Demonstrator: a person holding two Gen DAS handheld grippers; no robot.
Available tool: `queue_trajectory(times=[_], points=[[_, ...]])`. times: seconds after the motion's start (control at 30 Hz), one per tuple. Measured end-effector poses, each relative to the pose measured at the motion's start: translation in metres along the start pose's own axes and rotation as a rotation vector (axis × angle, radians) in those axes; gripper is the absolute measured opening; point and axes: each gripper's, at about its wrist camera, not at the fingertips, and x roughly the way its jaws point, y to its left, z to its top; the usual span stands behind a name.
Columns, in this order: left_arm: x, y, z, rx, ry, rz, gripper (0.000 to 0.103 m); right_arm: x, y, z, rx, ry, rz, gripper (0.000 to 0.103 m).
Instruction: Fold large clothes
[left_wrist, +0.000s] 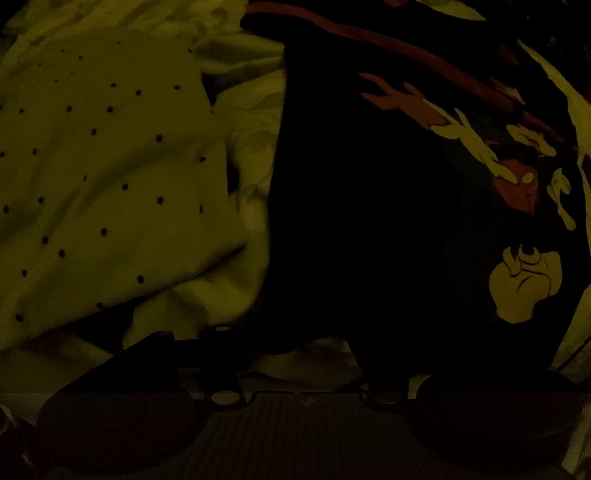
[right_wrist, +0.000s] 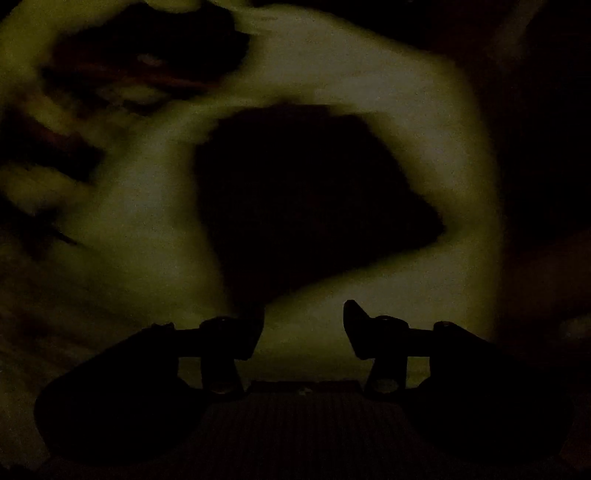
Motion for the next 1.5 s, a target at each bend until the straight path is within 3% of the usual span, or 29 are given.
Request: queue_trajectory(times=[0.03,0.1,0.2,0.37,0.5,0.6,0.7,0.77,0.87,0.9,0.93,1.03,1.13,1.27,1.37,1.5], points=[[0.000,0.001,-0.001,0.000,0.000,-0.001,0.098,-0.005,-0.008,-0.004,-0.084,-0.014,-0.129,0.055],[-0.002,0.004,-0.002,-0.007,-0.002,-0.005,0.093,-0.017,-0.014,-0.006,-0.167,-0.072,-0.214,0.055],[-0.003,0.007,-0.002,-0.022,0.001,-0.014,0.091,-0.027,0.005,0.006,-0.145,-0.150,-0.060,0.054],[-0.008,0.007,0.001,-0.002,-0.002,-0.008,0.089,-0.016,0.114,0.031,-0.258,-0.247,0.278,0.054],[-0.007,0.004,0.003,0.000,-0.003,-0.005,0.088,-0.005,0.179,0.061,-0.265,-0.249,0.502,0.052],[-0.003,0.002,0.004,-0.001,0.001,-0.012,0.077,-0.002,0.207,0.078,-0.309,-0.252,0.544,0.053],[-0.001,0.000,0.006,-0.001,0.002,-0.011,0.074,0.003,0.244,0.088,-0.488,-0.291,0.524,0.054],[0.000,-0.001,0.007,0.000,0.004,-0.010,0.072,0.012,0.267,0.095,-0.578,-0.251,0.523,0.058],[0.001,0.000,0.008,-0.002,0.009,-0.013,0.062,0.028,0.287,0.093,-0.693,-0.181,0.504,0.052],[0.001,0.001,0.009,-0.006,0.011,-0.017,0.058,0.032,0.293,0.091,-0.737,-0.161,0.488,0.037],[0.000,0.001,0.009,-0.007,0.010,-0.021,0.054,0.031,0.294,0.086,-0.768,-0.141,0.499,0.010],[-0.001,0.003,0.009,-0.005,0.011,-0.035,0.051,0.024,0.287,0.076,-0.802,-0.133,0.528,0.009],[-0.012,0.010,0.009,-0.036,-0.002,-0.069,0.050,0.014,0.260,0.078,-0.683,-0.119,0.587,0.008],[-0.044,0.018,0.020,-0.101,-0.084,-0.139,0.049,-0.001,0.197,0.099,-0.339,-0.132,0.682,0.008],[-0.067,0.017,0.047,-0.111,-0.166,-0.169,0.049,-0.004,0.145,0.129,-0.051,-0.162,0.723,0.008],[-0.080,0.021,0.104,-0.148,-0.270,-0.217,0.048,0.001,0.096,0.171,0.222,-0.222,0.749,0.008]])
